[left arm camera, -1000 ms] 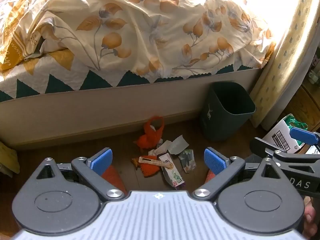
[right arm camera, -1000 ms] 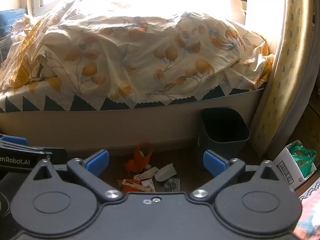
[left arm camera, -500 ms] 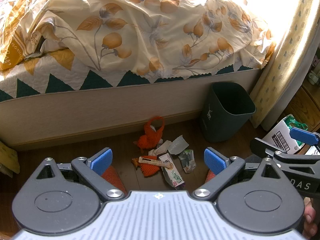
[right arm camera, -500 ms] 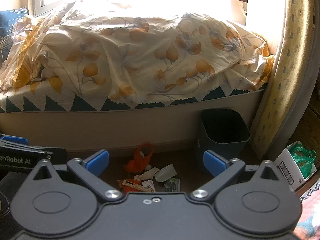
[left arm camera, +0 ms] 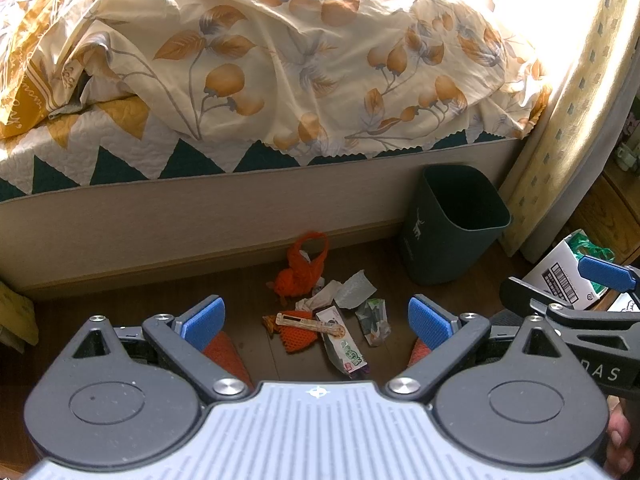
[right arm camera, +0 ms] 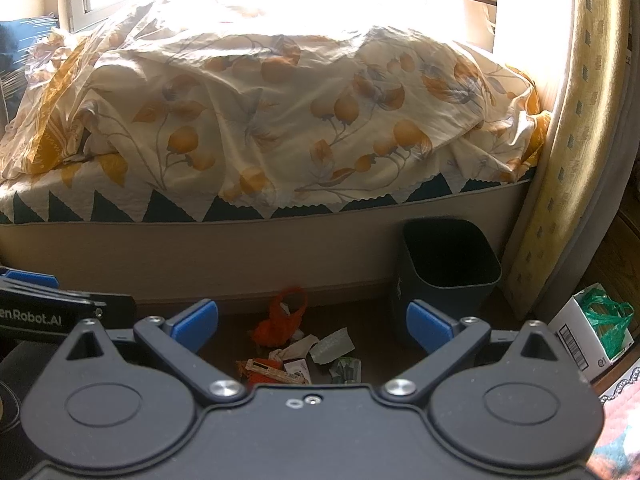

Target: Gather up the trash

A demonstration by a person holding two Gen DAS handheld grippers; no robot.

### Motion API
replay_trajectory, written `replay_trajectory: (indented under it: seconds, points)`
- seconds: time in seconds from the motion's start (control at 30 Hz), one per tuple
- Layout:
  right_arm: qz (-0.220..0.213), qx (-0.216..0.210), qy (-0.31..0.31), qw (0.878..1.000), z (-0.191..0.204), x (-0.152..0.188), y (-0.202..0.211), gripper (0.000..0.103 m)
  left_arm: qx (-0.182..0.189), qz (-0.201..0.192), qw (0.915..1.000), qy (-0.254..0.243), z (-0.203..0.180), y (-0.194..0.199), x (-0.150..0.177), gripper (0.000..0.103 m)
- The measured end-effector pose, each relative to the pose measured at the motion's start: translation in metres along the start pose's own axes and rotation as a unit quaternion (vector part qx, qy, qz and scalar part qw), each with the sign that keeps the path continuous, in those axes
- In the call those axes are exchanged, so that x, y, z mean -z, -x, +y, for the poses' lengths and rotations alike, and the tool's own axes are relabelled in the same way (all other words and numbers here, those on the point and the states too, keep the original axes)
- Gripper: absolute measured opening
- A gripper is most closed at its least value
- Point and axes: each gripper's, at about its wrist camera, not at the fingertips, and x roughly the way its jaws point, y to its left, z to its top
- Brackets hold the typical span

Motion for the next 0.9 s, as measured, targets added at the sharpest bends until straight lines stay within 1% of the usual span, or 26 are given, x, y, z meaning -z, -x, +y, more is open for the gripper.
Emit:
replay_trajectory:
  seconds: [0.67,0.9]
  points:
    - [-0.007,0.006,0.004,1.000,0.0012,0.0004,0.0018,0.101,-0.001,0.004,1.0000,0.001,-0.0006,0.0014,-0.0027,0.099]
    - [0.009,0.014,0.007,1.000,0.0000,-0.0003,-0.0018,0.101,0.000,0.016,0.9999,0.004,-0.0020,-0.0052,-0.0015,0.099]
